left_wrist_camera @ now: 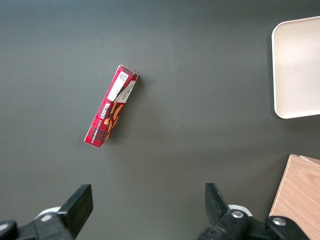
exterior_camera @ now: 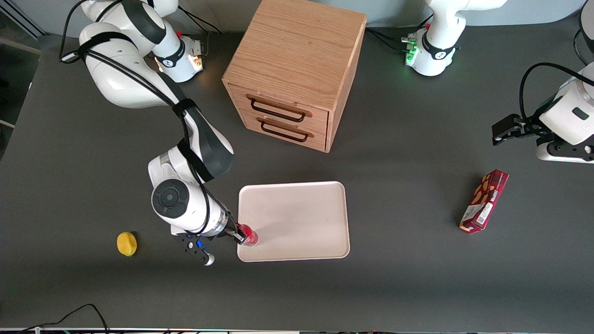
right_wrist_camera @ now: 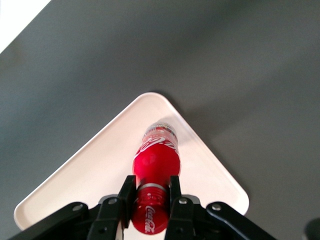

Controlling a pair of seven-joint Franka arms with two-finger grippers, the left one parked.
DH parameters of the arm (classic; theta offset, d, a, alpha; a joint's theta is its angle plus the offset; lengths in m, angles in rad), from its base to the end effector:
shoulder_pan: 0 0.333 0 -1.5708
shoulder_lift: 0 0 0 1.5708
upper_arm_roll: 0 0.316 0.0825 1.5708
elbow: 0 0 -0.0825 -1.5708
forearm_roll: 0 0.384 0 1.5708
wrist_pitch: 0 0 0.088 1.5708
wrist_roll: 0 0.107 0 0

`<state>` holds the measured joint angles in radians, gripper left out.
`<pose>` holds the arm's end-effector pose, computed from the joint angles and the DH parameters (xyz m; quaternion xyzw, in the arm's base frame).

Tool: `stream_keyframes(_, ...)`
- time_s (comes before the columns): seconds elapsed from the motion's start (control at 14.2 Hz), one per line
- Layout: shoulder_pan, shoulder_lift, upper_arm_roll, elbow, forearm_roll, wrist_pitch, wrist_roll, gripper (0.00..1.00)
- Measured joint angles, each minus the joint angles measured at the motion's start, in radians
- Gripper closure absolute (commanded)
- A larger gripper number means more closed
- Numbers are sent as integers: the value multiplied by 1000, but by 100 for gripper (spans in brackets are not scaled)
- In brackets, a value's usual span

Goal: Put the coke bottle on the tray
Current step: 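Carry the held bottle to the white tray and lower it onto the tray, then open the right gripper and withdraw it away from the tray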

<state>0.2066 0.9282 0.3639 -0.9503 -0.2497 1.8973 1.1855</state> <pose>0.7207 0.3098 0.3357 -0.9405 0.3374 -0.0030 0.0395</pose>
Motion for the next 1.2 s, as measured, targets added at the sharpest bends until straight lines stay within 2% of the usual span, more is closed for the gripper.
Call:
stream_keyframes(0.28, -2, 4, 4, 24, -6, 2, 0, 0)
stream_keyframes(0.49, -39, -37, 70, 70, -17, -107, -23, 0)
stream_keyframes(0.7, -97, -236, 120, 83, -23, -377, -190, 0)
stream_keyframes(0.92, -175, -526, 120, -65, 6, -529, -413, 0)
stream_keyframes(0.99, -194, -628, 84, -152, 50, -538, -477, 0)
stream_keyframes(1.13, -208, -804, -56, -331, 148, -539, -633, 0)
stream_keyframes(1.2, -217, -876, -129, -418, 176, -532, -717, 0)
